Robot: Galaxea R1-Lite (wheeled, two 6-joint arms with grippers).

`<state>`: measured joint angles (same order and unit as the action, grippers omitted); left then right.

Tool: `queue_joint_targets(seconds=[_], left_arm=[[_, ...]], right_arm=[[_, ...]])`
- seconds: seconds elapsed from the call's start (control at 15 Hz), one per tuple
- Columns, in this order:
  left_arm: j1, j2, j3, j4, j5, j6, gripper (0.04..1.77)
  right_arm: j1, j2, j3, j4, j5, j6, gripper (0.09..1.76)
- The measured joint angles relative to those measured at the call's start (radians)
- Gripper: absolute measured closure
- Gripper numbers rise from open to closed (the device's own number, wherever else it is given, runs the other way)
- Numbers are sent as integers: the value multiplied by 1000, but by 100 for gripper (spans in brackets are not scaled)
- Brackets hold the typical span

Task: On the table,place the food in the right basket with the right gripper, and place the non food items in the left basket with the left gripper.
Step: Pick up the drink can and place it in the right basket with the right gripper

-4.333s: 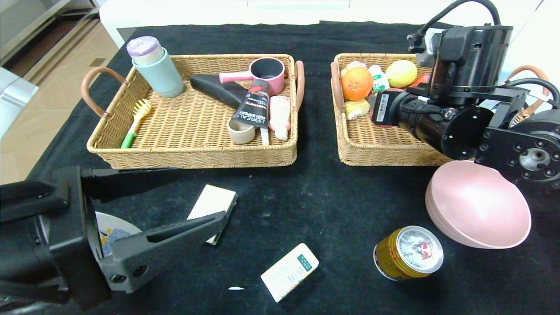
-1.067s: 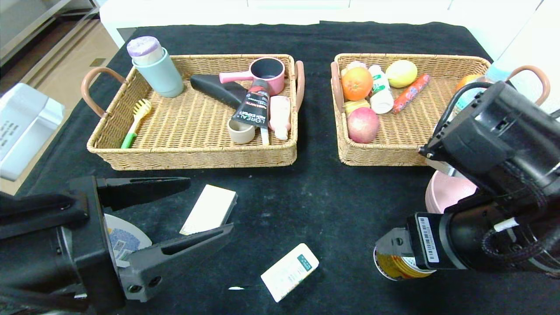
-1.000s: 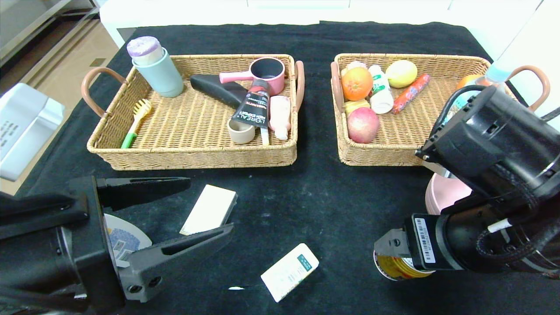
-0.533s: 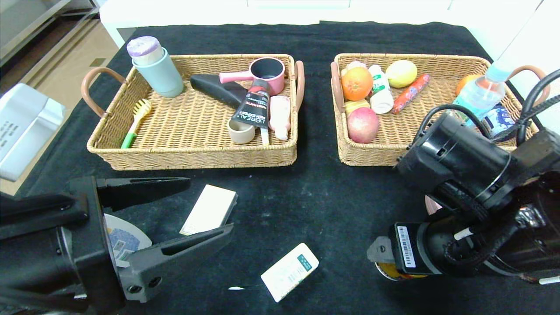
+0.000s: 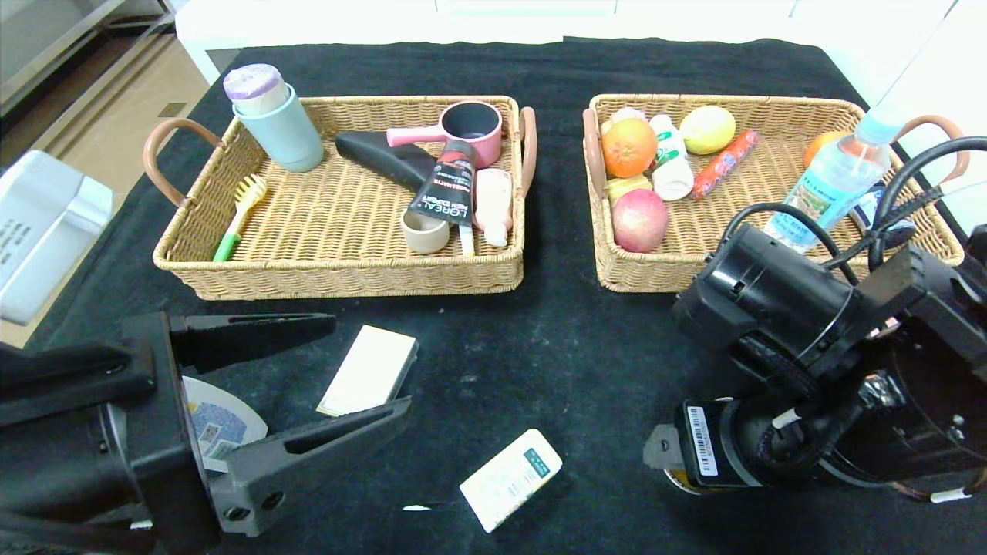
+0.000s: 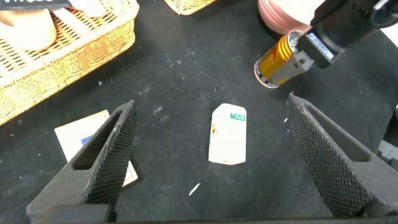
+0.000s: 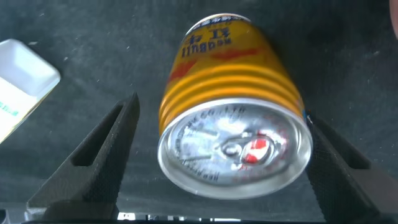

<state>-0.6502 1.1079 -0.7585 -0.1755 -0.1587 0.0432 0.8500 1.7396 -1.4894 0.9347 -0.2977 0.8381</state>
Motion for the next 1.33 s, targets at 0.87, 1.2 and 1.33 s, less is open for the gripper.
queue_joint_targets(seconds=[0.87,1.2,1.33], left_arm=[[0,-2,1,2,-1,0,9],[0,-2,1,2,-1,0,9],[0,-2,2,2,-1,1,9]], right_arm=[[-7,35,0,-2,-3,7,64],[-12,37,2,-3,-3,7,66],[-13,37,3,-3,-1,7,66]])
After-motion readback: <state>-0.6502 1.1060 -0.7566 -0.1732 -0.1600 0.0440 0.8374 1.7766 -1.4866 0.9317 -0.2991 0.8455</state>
